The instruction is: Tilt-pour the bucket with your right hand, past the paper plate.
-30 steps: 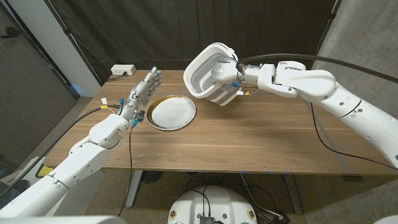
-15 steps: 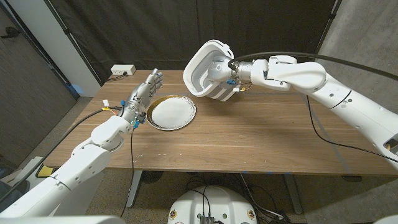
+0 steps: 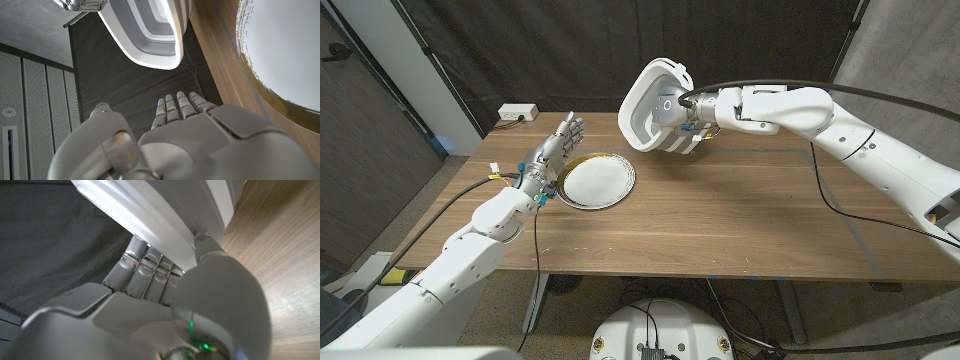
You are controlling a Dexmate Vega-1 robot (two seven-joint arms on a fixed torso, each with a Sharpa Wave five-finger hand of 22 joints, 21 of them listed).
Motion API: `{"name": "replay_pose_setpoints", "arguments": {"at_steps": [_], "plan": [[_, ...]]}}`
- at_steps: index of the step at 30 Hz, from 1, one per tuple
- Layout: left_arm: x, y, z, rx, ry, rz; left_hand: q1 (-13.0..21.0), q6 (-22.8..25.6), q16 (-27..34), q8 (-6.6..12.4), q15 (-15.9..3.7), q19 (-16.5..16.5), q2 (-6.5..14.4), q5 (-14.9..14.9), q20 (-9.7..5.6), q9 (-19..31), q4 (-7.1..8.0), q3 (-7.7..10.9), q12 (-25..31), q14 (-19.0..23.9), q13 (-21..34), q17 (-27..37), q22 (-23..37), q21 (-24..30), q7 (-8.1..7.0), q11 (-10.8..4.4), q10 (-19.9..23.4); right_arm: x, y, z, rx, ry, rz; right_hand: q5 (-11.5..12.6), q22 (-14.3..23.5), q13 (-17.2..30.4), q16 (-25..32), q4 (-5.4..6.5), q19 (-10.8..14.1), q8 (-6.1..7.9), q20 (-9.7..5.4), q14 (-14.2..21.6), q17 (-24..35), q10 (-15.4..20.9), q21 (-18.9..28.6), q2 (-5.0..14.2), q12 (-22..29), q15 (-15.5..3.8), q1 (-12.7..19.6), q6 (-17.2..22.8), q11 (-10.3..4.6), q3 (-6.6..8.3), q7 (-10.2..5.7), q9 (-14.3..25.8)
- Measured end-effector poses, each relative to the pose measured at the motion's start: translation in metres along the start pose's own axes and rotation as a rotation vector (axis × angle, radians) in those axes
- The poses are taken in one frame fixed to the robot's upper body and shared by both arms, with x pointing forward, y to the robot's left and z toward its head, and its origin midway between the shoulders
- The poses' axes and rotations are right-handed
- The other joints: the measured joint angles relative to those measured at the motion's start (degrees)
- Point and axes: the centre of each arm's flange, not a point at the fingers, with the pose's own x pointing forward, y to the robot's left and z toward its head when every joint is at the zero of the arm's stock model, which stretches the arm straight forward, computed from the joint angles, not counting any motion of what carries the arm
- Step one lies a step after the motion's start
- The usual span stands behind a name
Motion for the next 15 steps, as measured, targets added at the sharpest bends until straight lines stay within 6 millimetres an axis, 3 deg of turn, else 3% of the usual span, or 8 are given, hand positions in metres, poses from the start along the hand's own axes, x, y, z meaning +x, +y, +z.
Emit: {"name": "replay_pose_setpoints", "arguments": {"at_steps": [15], "plan": [[-0.002,-0.001,-0.004,-0.018,-0.02,0.004,0.1,0.0,0.0,0.0,-0.01,0.0,0.1,0.0,0.0,0.0,0.0,0.0,0.0,0.0,0.0,0.0,0.0,0.0,0.0,0.0,0.0,0.012,-0.016,-0.006,-0.09,-0.036,0.027,-0.2,0.0,0.1,-0.3,0.0,0.0,0.13,0.01,0.3,0.0,0.1,0.2,-0.01,-0.1,-0.28,0.0,0.1,-0.11,0.0,-0.09,0.0]]}}
